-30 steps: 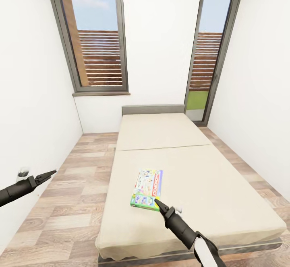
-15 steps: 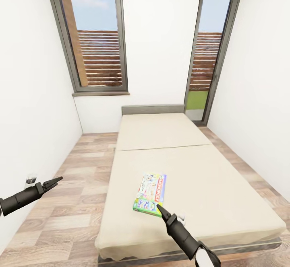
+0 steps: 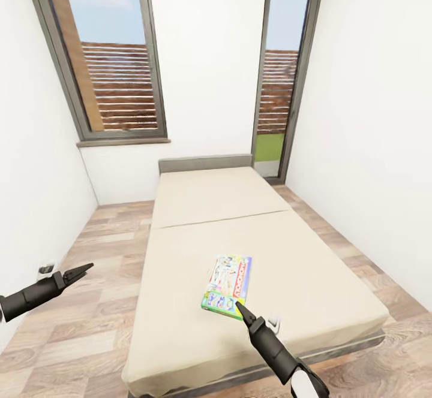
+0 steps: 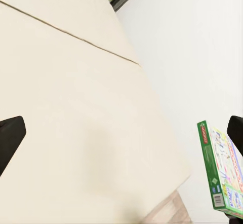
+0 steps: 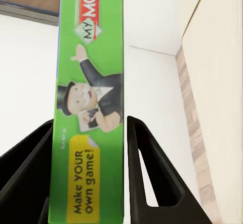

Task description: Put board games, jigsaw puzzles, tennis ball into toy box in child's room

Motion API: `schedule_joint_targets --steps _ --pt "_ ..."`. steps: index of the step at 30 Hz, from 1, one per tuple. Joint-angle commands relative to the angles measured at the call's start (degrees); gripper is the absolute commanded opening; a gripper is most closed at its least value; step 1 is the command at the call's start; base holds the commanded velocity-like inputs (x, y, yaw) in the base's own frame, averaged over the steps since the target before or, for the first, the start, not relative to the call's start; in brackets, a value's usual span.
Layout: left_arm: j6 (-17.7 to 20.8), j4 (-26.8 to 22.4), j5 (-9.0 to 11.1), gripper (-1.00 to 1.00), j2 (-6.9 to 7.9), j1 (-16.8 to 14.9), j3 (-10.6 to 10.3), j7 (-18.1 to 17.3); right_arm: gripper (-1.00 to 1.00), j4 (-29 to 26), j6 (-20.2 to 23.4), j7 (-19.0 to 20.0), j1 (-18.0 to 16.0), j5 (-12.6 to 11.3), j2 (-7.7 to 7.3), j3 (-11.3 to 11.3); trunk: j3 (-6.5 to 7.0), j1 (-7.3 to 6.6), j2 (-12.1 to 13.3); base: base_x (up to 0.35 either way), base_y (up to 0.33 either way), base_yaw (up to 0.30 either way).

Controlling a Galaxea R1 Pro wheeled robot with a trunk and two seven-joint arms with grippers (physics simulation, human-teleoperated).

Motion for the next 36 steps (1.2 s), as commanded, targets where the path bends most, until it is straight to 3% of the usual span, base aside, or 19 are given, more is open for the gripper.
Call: schedule_joint_targets --steps 1,36 --pt "0.6 0.0 0.1 1.0 0.02 0.0 0.1 -0.2 -1.0 0.0 0.5 0.1 0.0 -0.4 0.05 -0.2 0.12 -0.22 0.4 0.0 0.0 -0.227" --pt "0.9 0.0 0.2 1.0 0.07 0.0 -0.1 -0.3 -1.0 0.5 0.1 0.0 0.0 -0.5 0.1 -0.6 6.55 -7.91 14.4 0.0 0.0 -0.037"
